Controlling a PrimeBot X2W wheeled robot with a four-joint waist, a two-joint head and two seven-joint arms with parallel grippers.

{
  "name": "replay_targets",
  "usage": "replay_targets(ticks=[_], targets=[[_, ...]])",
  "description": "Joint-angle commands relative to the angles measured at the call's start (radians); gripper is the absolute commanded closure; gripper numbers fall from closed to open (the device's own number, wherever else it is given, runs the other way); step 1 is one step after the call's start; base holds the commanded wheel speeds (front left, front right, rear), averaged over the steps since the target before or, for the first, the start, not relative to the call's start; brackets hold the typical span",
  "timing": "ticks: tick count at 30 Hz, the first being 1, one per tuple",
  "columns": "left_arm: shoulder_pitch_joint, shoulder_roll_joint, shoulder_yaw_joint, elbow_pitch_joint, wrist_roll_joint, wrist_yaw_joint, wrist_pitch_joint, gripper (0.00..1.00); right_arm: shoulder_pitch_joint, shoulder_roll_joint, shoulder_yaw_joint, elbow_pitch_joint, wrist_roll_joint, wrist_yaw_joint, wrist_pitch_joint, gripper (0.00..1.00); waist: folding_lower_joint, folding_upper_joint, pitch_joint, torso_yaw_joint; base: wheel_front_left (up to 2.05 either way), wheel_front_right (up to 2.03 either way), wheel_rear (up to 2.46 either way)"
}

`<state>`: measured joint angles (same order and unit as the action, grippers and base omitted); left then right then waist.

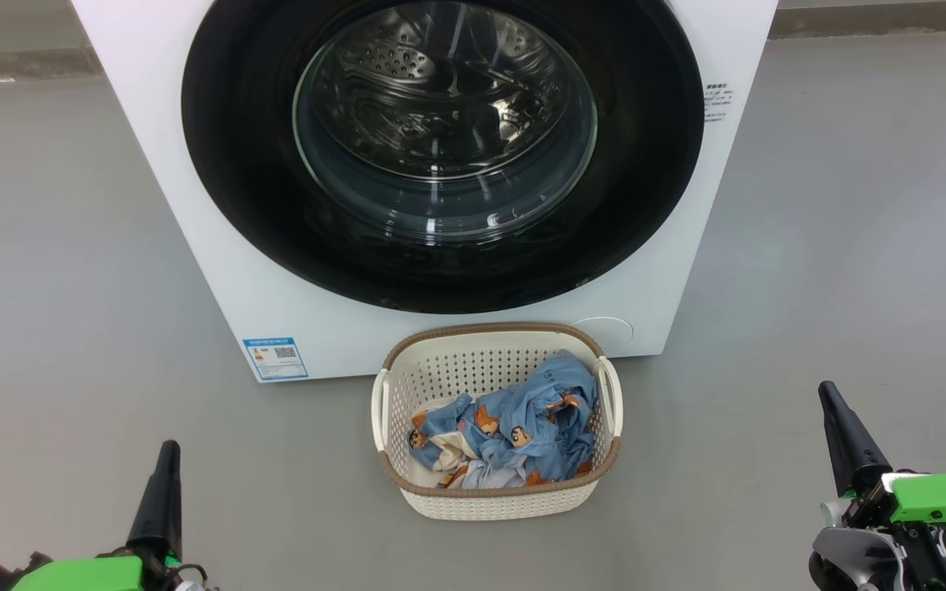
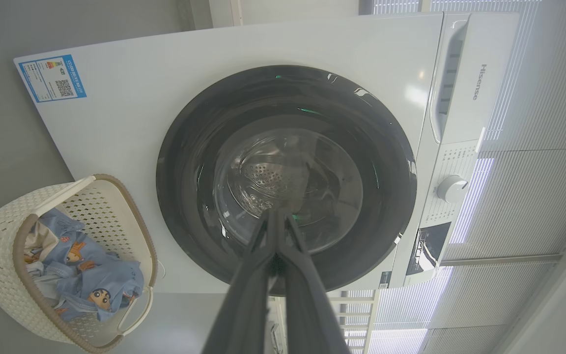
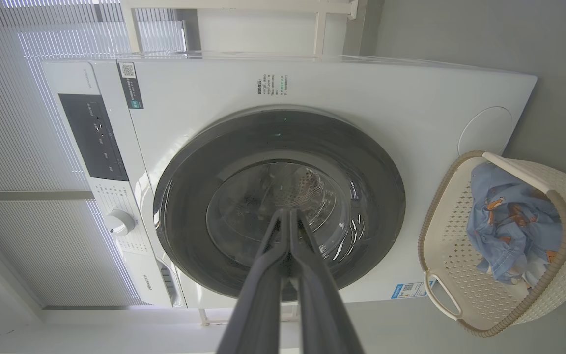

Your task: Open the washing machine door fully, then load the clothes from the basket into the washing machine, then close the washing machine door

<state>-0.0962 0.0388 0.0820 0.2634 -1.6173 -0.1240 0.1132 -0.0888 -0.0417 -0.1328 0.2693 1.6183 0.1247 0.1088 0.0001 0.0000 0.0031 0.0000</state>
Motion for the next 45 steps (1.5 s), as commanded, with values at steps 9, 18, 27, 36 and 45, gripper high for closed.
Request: replay_targets(ticks=[9, 18, 27, 36, 45], targets=[[-0.012, 0.011, 0.032, -0.018, 0.009, -0.007, 0.0, 1.0, -0.019, -0.009, 0.018, -0.025, -0.011, 0.006, 0.005, 1.0, 0.0, 0.0, 0.0, 0.0, 0.0, 0.0, 0.0], [-0.012, 0.011, 0.032, -0.018, 0.009, -0.007, 0.0, 1.0, -0.019, -0.009, 0.018, -0.025, -0.011, 0.006, 0.005, 1.0, 0.0, 0.0, 0.0, 0.0, 0.0, 0.0, 0.0], [-0.012, 0.011, 0.032, -0.018, 0.009, -0.007, 0.0, 1.0, -0.019, -0.009, 0.018, -0.025, -0.011, 0.006, 0.005, 1.0, 0.0, 0.0, 0.0, 0.0, 0.0, 0.0, 0.0], [-0.012, 0.011, 0.032, -0.018, 0.009, -0.007, 0.0, 1.0, -0.019, -0.009, 0.018, -0.025, -0.011, 0.006, 0.005, 1.0, 0.0, 0.0, 0.0, 0.0, 0.0, 0.0, 0.0], [-0.012, 0.011, 0.032, -0.018, 0.009, -0.007, 0.0, 1.0, -0.019, -0.009, 0.018, -0.025, -0.011, 0.006, 0.005, 1.0, 0.0, 0.0, 0.0, 0.0, 0.0, 0.0, 0.0]])
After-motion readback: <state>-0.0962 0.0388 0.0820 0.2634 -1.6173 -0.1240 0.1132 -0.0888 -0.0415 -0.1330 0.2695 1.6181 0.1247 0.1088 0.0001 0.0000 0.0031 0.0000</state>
